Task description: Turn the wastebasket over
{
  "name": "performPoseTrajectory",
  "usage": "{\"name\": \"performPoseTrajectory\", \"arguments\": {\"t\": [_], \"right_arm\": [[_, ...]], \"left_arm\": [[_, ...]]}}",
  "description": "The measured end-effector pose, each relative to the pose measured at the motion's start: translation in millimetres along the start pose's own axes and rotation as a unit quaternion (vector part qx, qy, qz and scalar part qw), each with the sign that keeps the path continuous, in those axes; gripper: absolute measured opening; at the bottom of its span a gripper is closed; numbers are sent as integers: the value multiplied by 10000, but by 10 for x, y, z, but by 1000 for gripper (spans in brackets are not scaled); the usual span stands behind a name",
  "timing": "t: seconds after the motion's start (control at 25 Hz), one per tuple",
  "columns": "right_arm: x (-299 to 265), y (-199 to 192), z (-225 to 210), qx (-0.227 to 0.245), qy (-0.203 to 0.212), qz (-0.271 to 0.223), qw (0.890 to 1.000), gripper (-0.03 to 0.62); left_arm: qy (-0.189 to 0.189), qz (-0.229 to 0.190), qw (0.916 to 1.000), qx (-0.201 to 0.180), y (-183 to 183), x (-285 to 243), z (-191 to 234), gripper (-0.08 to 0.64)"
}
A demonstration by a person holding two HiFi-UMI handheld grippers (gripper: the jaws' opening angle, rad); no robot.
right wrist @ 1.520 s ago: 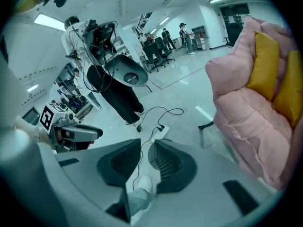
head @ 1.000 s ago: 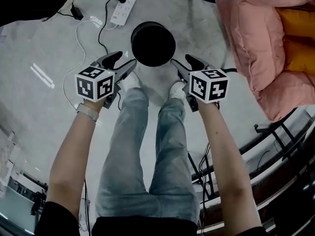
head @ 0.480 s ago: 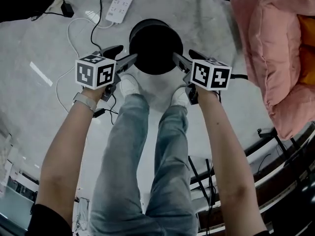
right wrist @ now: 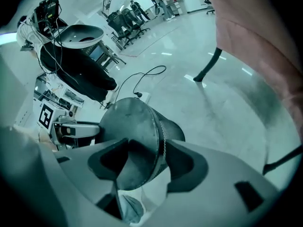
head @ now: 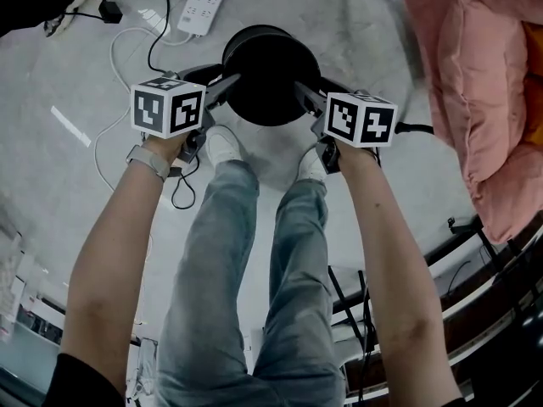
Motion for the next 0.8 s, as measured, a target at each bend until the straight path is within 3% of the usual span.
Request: {"name": "performPoseTrajectory", "arguments": {"t": [0.08,0.4,0.8], "right_arm": [[46,27,-13,106,-144,-130,9998,231],[264,16,-32,674,-254,-810,9941,221],[464,-480,-112,954,-275,-1056,9894,219]], "left_arm": [[54,-205,9998,-15,56,30,-39,115],[67,-488,9958,-775,3,103,-295,112],[73,-409,9950,-909,-405,93,-589,106]]}}
Point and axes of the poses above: the fingertips, and each gripper's own axes: x backward along the fingers, z to its left, y out of its top, the point moved 7 cm from there along x, backward along the fingers, and after that the axes turned 5 degrees about -y, right-handed, at the moved point
